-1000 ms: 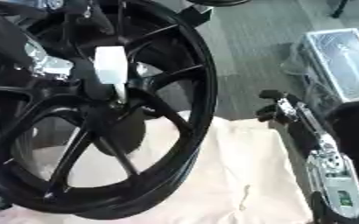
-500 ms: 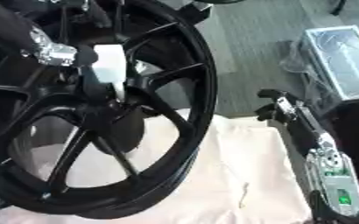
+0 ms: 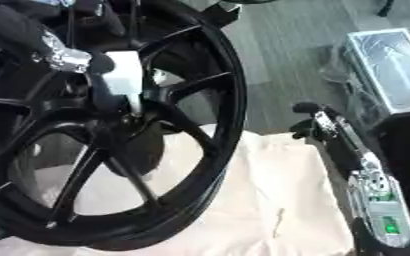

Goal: Pull the pin out of the wheel hub.

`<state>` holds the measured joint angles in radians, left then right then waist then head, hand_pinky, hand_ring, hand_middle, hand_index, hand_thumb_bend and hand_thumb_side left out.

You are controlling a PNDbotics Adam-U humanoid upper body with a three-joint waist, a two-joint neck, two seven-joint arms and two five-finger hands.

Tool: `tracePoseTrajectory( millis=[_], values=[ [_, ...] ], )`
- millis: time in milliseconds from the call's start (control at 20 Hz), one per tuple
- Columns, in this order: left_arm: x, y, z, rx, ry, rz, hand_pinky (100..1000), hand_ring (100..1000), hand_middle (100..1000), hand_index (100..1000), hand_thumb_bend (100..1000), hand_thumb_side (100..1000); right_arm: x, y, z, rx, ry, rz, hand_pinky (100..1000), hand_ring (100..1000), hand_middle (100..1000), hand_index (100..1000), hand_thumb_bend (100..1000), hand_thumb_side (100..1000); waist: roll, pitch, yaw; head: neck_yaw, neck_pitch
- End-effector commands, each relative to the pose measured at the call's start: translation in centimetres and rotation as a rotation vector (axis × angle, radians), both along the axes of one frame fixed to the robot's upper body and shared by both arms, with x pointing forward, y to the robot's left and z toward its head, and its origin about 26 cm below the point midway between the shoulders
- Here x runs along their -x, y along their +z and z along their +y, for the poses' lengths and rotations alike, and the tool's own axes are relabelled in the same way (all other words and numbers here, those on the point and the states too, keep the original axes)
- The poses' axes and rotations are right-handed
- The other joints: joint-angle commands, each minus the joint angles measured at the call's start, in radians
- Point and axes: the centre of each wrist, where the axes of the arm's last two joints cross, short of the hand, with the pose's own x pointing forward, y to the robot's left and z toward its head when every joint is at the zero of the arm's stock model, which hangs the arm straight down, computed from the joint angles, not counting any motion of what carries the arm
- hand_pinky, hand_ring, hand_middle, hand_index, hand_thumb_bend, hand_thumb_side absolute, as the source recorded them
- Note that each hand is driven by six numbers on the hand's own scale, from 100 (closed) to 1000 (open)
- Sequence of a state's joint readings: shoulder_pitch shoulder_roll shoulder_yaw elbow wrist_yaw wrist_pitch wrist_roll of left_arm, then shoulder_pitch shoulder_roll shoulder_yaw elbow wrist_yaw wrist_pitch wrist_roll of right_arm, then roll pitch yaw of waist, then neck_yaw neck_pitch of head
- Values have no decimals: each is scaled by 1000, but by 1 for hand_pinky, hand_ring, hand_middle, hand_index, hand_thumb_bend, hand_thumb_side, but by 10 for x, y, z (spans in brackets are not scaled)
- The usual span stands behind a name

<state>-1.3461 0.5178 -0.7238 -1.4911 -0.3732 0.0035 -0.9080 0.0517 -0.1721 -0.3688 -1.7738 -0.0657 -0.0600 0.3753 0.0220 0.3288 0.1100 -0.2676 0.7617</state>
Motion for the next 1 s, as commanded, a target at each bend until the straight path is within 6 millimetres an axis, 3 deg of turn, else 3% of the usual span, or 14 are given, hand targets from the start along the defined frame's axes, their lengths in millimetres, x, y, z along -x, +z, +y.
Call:
tracePoseTrajectory(
  millis=[50,450,1000],
  values=[
    [2,11,0,-3,-8,-49,981,917,836,909,392,919,-1,6,-2,17,-3,-11,606,614,762,778,100,792,-1,-15,-1,0,-14],
    [-2,7,-3,-40,-39,-78,982,919,837,901,418,909,-2,5,-2,17,-4,-7,606,614,762,778,100,799,0,-12,-5,5,-13],
    [-6,0,-10,-94,-76,-114,972,917,834,874,467,774,-2,4,-2,16,-4,-3,608,615,763,778,100,804,2,-12,-9,13,-13]
  ],
)
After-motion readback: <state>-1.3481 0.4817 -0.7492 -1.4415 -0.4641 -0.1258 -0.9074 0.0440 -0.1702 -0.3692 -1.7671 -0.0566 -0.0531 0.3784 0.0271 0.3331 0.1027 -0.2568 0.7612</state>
